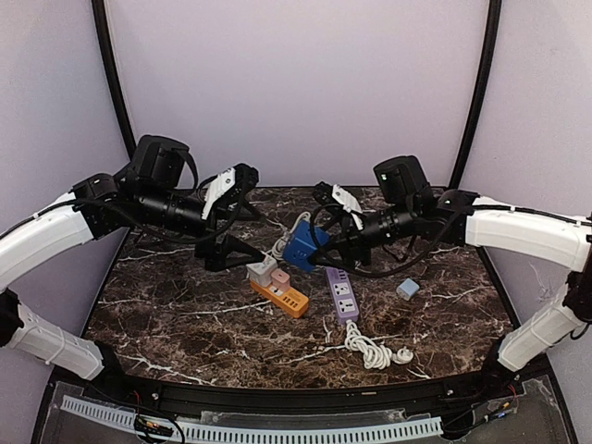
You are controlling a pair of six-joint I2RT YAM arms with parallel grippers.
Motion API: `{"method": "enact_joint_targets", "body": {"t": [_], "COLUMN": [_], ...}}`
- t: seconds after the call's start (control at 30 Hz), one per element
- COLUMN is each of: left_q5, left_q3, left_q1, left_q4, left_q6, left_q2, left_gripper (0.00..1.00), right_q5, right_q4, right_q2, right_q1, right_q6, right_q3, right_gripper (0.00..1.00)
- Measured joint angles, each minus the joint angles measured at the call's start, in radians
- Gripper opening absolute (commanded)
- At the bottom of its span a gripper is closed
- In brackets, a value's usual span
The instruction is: Insert the plug
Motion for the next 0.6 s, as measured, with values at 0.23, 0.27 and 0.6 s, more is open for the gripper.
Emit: {"method": "enact_joint_targets", "body": {"t": [0.23,0.27,0.6], "left_q5": [0.021,0.025,0.04], "left_q3": [0.061,0.069,0.12], "left_q1": [0.0,0.0,0.0], "left_q4": [0.019,0.02,0.039], "left_q6": [0.007,0.007,-0.005], "left_q2": [0.101,0.112,0.158], "left_gripper": [0.95,0.95,0.94], "right_q5": [0.049,0.055,0.097], "right_q4": [-0.035,-0.035,-0.024], "right_q2": [-0.037,-0.044,-0.097], "right_q1": [0.032,0.035,0.047], "right_q6": [-0.013,-0.013,-0.007], "right_q3": [0.011,0.011,0.012], "right_gripper": [0.46,0.46,0.41]}}
